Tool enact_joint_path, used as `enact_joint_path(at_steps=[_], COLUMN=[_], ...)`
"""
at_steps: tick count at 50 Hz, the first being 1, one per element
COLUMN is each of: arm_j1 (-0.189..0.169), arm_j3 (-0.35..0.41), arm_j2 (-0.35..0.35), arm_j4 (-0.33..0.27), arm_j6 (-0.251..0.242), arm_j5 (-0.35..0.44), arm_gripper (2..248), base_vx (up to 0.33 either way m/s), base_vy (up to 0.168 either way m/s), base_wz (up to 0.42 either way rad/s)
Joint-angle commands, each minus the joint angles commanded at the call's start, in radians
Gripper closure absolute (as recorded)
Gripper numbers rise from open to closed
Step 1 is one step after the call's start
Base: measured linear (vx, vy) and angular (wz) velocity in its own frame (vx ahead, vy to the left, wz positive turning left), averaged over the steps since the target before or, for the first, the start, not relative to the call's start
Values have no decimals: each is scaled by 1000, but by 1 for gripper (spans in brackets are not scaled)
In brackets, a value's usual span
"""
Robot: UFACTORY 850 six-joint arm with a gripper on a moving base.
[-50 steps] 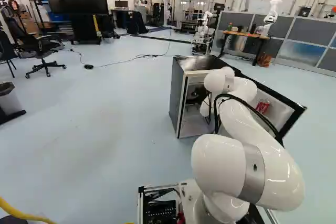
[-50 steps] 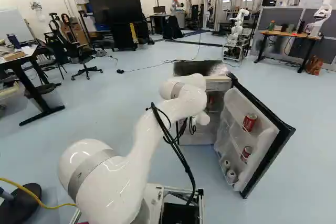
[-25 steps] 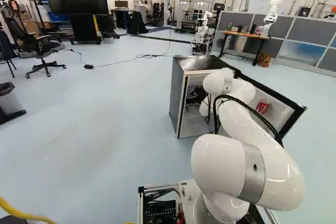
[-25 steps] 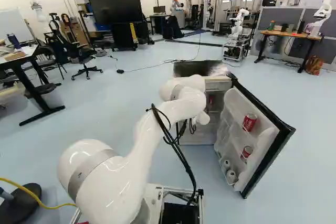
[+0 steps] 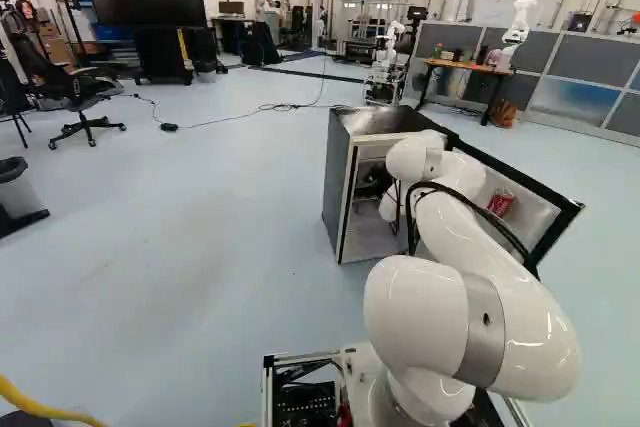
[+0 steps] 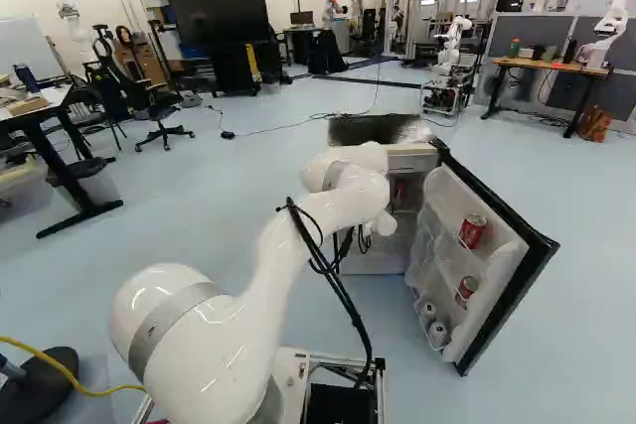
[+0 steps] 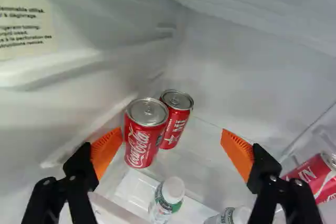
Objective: Grab a drink from the fridge
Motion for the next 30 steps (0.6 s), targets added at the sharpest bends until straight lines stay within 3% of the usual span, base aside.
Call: enact_joint_path(at_steps=[26,27,30], arm_j1=[4,4,4], arm_j3=[-1,-1,-1], arm_j2=[0,0,0], arm_j4=[0,0,0], arm_j6=[0,0,0], arm_j5=[0,0,0], arm_gripper=[3,25,25], base_vx=[0,0,0], base_vy=[0,0,0], base_wz=[0,0,0])
